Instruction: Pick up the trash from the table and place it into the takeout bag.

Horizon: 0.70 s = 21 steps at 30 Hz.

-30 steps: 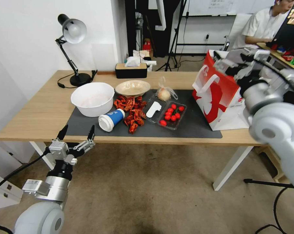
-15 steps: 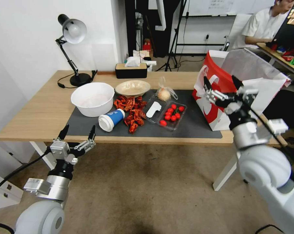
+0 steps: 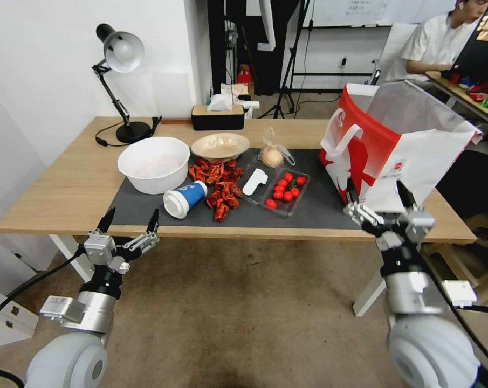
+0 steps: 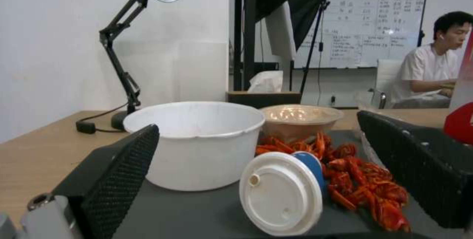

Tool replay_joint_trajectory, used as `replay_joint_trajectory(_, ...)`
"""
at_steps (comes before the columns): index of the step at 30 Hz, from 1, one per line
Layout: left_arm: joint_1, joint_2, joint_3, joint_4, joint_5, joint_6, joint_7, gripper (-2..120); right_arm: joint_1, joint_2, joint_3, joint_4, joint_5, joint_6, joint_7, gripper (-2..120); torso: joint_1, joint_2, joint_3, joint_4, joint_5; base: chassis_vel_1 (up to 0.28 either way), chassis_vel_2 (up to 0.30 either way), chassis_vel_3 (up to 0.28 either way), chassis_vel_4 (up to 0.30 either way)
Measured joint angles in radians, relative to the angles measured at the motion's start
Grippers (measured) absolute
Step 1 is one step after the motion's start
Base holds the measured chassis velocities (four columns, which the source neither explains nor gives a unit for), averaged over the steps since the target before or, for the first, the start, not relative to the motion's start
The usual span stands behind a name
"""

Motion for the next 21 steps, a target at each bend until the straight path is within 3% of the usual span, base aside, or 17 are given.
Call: replay_joint_trajectory(21,-0.003,0.005,0.017,0.024,0.002,-0.008,0.015,100,-0.116,0.068,-0.072,-0.012,-0.044,-0.063,0.076,100,0.000,0.000,0.000,0.0000,0.0001,0.000,0.000,0.000,0.000)
